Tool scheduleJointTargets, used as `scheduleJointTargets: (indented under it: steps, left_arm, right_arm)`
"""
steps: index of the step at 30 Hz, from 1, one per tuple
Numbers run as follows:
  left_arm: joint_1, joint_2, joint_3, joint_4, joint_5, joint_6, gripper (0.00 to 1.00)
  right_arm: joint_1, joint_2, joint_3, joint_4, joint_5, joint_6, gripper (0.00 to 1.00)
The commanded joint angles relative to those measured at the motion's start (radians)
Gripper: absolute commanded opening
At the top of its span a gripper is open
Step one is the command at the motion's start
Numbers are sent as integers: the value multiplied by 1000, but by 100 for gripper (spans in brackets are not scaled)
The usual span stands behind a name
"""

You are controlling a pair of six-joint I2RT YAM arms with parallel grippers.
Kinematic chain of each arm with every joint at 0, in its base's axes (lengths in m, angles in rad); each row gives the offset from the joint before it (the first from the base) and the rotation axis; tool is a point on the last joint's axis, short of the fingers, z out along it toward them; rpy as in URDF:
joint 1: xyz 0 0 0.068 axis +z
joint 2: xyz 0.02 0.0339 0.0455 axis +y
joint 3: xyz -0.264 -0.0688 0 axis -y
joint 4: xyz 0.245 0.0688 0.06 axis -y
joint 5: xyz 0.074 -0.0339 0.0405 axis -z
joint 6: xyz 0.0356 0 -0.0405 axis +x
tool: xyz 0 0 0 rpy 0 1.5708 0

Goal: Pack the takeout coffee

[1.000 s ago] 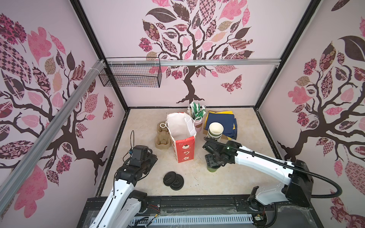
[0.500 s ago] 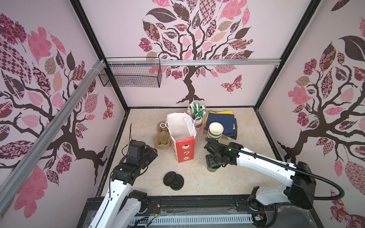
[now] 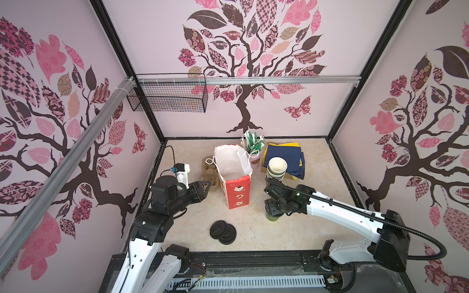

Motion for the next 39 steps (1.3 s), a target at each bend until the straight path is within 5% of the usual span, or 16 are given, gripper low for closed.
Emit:
scheduleJointTargets:
  steps: [1,12,39]
  left_arm:
    - [-60,22,80,39,57,85,46]
    - [-240,93,103,93,52,55,46]
    - [-247,118,98,90,25,73,44]
  right_arm:
    - [-3,24,-45,-111,-64,8,79]
    - [-3,-15,25,-134,-33,23,83]
    - [-2,-21,106,-158,-6,18,85]
